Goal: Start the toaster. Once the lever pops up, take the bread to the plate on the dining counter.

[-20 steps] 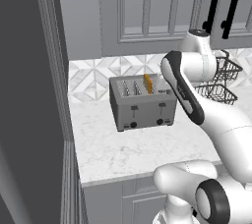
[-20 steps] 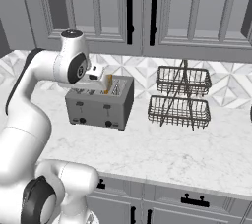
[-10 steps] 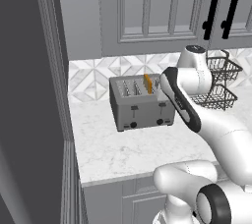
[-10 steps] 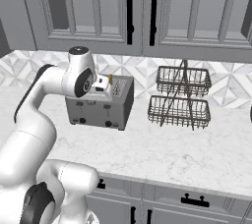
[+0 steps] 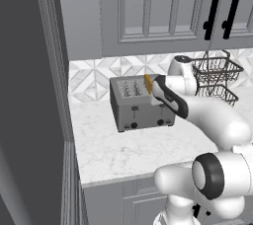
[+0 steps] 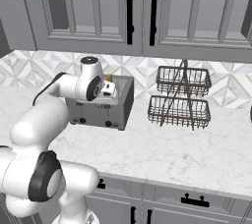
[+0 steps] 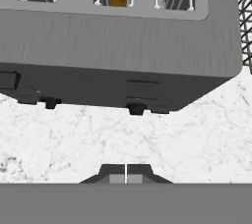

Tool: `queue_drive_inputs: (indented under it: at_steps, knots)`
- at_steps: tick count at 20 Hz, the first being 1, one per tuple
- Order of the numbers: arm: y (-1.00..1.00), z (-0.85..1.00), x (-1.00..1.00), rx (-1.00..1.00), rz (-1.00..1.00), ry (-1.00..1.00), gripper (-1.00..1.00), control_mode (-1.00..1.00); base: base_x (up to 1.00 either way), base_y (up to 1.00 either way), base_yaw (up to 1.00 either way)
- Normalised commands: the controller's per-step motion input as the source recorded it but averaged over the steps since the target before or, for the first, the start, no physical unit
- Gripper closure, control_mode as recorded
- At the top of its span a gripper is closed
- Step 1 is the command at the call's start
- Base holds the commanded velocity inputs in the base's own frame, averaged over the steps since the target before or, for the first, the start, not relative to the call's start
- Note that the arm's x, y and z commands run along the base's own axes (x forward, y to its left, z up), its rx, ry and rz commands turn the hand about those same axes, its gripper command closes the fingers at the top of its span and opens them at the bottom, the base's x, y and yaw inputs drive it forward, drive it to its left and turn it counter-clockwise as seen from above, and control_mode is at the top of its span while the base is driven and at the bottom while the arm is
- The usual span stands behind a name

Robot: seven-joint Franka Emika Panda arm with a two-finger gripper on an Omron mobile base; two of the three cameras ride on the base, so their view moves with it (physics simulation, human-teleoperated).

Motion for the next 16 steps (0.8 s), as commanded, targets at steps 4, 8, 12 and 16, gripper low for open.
queue_drive_inputs:
  at_steps: [4,8,12,16]
  knots:
    - [-0.19,-0.07,0.46,0.0,0.0,-0.02,1.0,-1.0,0.0,0.0,0.0]
    - [-0.05,0.0,0.42,0.0,0.02,-0.08,1.0,-1.0,0.0,0.0,0.0]
    - [0.0,-0.05,0.29,0.0,0.01,0.0,1.0,-1.0,0.0,0.0,0.0]
    - [0.0,-0.17,0.03,0.0,0.0,0.0,1.0,-1.0,0.0,0.0,0.0]
